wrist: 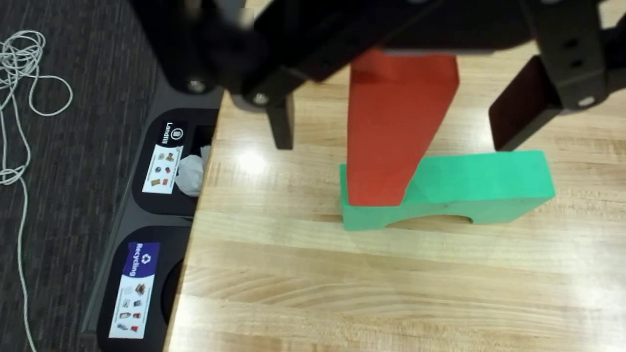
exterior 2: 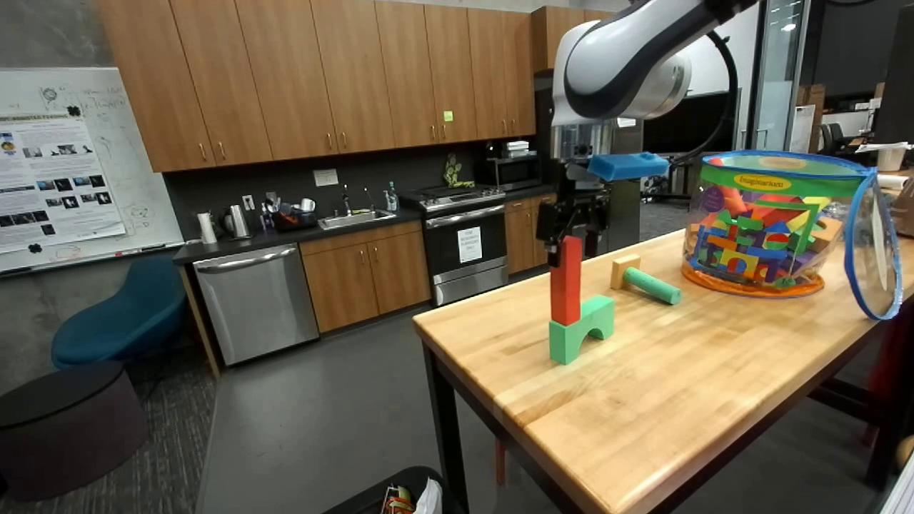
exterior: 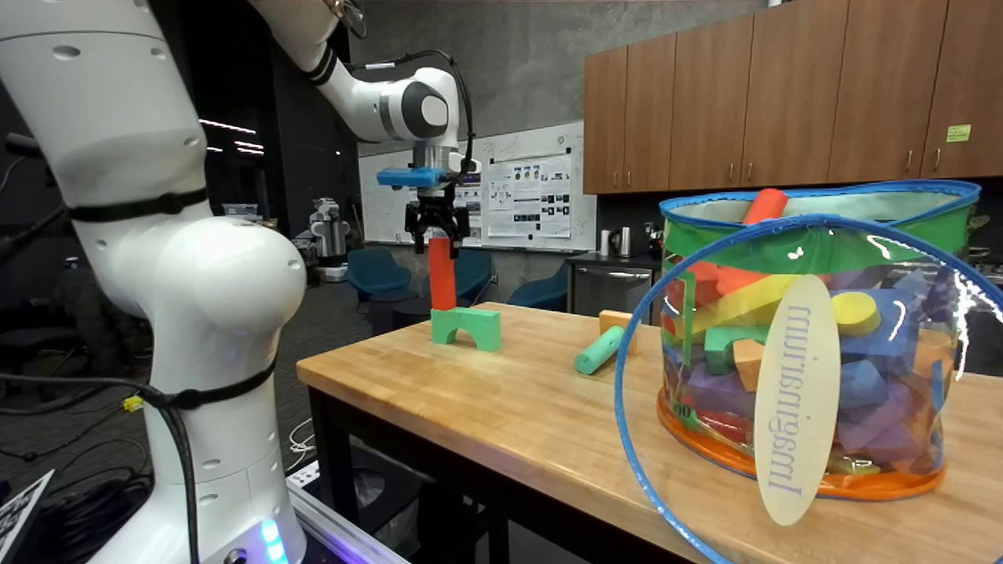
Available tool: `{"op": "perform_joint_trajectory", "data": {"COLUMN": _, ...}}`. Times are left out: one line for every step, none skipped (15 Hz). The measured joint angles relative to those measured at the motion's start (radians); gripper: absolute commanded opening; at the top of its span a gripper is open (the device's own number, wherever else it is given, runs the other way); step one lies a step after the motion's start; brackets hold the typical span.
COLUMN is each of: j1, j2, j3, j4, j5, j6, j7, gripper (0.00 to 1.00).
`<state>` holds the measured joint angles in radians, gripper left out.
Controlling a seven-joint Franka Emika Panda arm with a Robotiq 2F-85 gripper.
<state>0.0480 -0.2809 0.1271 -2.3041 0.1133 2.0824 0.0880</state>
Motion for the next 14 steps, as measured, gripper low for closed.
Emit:
{"op": "perform_joint_trajectory", "data": {"j1": 0.000, "j2": 0.003, "j3": 0.002, "j4": 0.000, "j5": -0.010, "j6": 0.010, "j7": 0.000, "gripper": 0.73}}
{"op": "perform_joint_trajectory", "data": {"j1": 0.001, "j2": 0.005, "j3": 0.003, "j4": 0.000, "j5": -0.018, "j6": 0.019, "j7": 0.000, "gripper": 0.68}}
{"op": "perform_joint_trajectory", "data": {"j1": 0.001, "j2": 0.008, "j3": 0.004, "j4": 0.000, "j5": -0.027, "j6": 0.026, "j7": 0.000, "gripper": 0.62}}
{"op": "perform_joint_trajectory", "data": {"j1": 0.002, "j2": 0.010, "j3": 0.005, "j4": 0.000, "j5": -0.035, "j6": 0.034, "j7": 0.000, "gripper": 0.53}}
{"op": "perform_joint_trajectory", "data": {"j1": 0.003, "j2": 0.013, "j3": 0.005, "j4": 0.000, "j5": -0.041, "j6": 0.039, "j7": 0.001, "gripper": 0.45}}
{"op": "perform_joint_trajectory", "data": {"j1": 0.003, "j2": 0.015, "j3": 0.006, "j4": 0.001, "j5": -0.047, "j6": 0.043, "j7": 0.001, "gripper": 0.36}}
{"op": "perform_joint_trajectory", "data": {"j1": 0.003, "j2": 0.016, "j3": 0.006, "j4": 0.001, "j5": -0.053, "j6": 0.045, "j7": 0.001, "gripper": 0.29}}
{"op": "perform_joint_trajectory", "data": {"j1": 0.003, "j2": 0.016, "j3": 0.006, "j4": 0.002, "j5": -0.057, "j6": 0.047, "j7": 0.002, "gripper": 0.22}}
{"op": "perform_joint_trajectory", "data": {"j1": 0.003, "j2": 0.015, "j3": 0.006, "j4": 0.005, "j5": -0.064, "j6": 0.047, "j7": 0.003, "gripper": 0.16}}
{"op": "perform_joint_trajectory", "data": {"j1": 0.003, "j2": 0.014, "j3": 0.006, "j4": 0.009, "j5": -0.072, "j6": 0.047, "j7": 0.008, "gripper": 0.16}}
{"op": "perform_joint_trajectory", "data": {"j1": 0.003, "j2": 0.013, "j3": 0.005, "j4": 0.016, "j5": -0.080, "j6": 0.047, "j7": 0.014, "gripper": 0.16}}
{"op": "perform_joint_trajectory", "data": {"j1": 0.002, "j2": 0.010, "j3": 0.003, "j4": 0.024, "j5": -0.089, "j6": 0.045, "j7": 0.022, "gripper": 0.16}}
{"op": "perform_joint_trajectory", "data": {"j1": -0.001, "j2": 0.004, "j3": -0.001, "j4": 0.034, "j5": -0.098, "j6": 0.042, "j7": 0.028, "gripper": 0.16}}
{"op": "perform_joint_trajectory", "data": {"j1": -0.005, "j2": -0.004, "j3": -0.006, "j4": 0.044, "j5": -0.107, "j6": 0.035, "j7": 0.035, "gripper": 0.16}}
